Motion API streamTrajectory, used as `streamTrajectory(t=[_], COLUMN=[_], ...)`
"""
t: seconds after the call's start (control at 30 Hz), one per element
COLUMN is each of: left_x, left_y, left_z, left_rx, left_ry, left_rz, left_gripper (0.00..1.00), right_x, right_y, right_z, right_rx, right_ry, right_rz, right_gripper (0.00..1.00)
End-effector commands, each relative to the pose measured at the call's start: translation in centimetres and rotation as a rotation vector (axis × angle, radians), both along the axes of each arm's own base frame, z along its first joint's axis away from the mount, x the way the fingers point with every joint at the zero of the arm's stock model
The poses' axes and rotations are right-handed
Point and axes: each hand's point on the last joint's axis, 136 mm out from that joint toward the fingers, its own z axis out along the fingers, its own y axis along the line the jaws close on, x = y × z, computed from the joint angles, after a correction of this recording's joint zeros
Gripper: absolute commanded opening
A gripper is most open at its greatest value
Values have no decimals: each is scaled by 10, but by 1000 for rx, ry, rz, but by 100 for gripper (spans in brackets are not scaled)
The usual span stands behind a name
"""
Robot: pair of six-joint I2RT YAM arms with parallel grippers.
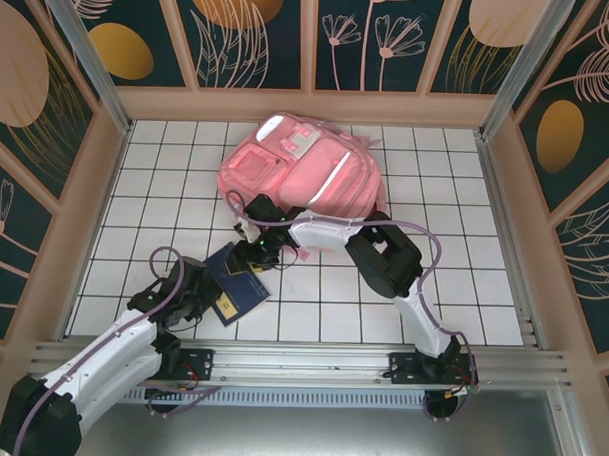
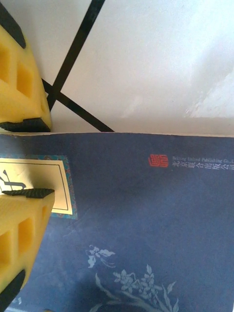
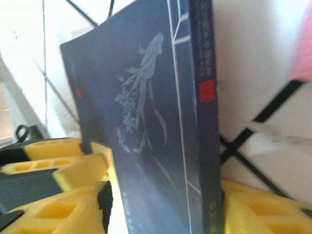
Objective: Pack the student bag
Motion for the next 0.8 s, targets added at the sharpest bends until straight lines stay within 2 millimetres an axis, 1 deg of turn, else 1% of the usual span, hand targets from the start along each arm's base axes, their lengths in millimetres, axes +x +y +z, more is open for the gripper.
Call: streamTrajectory(t=[0.0, 0.1, 0.17, 0.2, 0.3, 0.37, 0.43, 0.47, 0.53, 0.6, 0.77], left_x=[-4, -4, -3, -3, -2, -2, -1, -1, 0, 2, 6], left_y=[-10, -10, -10, -11, -12, -13, -14, -15, -15, -15, -16], left_z=[-25, -25, -25, -25, -23, -23, -22, -21, -19, -15, -4], left_rx=[-47, -45, -46, -50, -54, -58, -62, -65, -71, -72, -78], left_ry=[1, -5, -10, -12, -20, -24, -30, -36, -46, -61, -102], left_rz=[-56, -60, -61, -63, -71, -74, -76, -79, -82, -83, -90], left_gripper=[37, 35, 34, 33, 32, 32, 32, 32, 32, 32, 33], right_x=[-28, -27, -32, -35, -42, -42, -40, -37, -32, -28, -25], right_y=[9, 8, 8, 9, 10, 9, 8, 6, 3, 1, 2], right_z=[15, 46, 63, 69, 74, 69, 58, 49, 31, 20, 7], right_rx=[122, 245, 303, 325, 336, 324, 288, 253, 189, 149, 126], right_ry=[183, 263, 309, 324, 342, 342, 320, 304, 267, 244, 225], right_rz=[48, 33, 41, 48, 58, 53, 37, 23, -1, -16, -33], right_gripper=[56, 56, 56, 56, 56, 56, 55, 53, 48, 44, 31])
